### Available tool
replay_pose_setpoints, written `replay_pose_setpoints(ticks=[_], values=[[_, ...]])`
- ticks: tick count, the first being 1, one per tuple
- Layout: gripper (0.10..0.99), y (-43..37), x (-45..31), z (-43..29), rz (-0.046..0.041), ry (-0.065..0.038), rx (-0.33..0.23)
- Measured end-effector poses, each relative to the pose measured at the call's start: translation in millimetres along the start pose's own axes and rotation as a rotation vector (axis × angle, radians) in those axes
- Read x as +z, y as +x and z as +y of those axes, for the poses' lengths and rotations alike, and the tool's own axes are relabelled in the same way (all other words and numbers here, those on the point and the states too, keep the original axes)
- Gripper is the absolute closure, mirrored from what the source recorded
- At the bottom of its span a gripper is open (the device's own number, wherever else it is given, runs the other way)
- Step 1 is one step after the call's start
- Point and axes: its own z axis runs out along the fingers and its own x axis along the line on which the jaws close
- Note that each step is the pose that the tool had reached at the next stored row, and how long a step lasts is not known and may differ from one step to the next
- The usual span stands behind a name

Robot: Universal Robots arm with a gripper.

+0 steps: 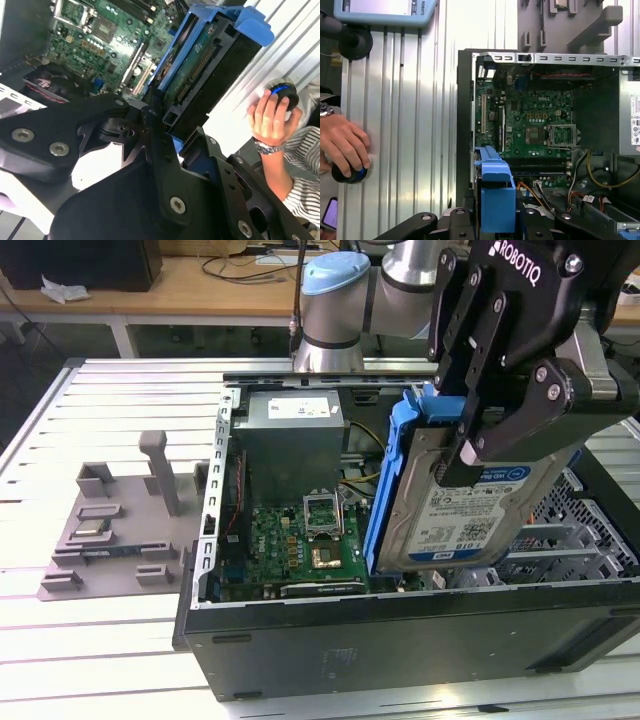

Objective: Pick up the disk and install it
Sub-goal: 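Pick up the disk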

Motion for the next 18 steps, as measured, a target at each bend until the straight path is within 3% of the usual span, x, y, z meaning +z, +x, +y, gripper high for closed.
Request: replay_pose_setpoints(ticks=[6,9,16,18], values=[[0.718,-0.6,0.9,-6.6,-0.0025,0.000,0.000],[0.718,-4.6,2.4,-18.8,-0.0022,0.000,0.000],[0.718,-12.0,4.6,-36.3,-0.0021,-0.001,0.000],[0.718,-17.3,5.9,-47.7,-0.0023,-0.001,0.000]])
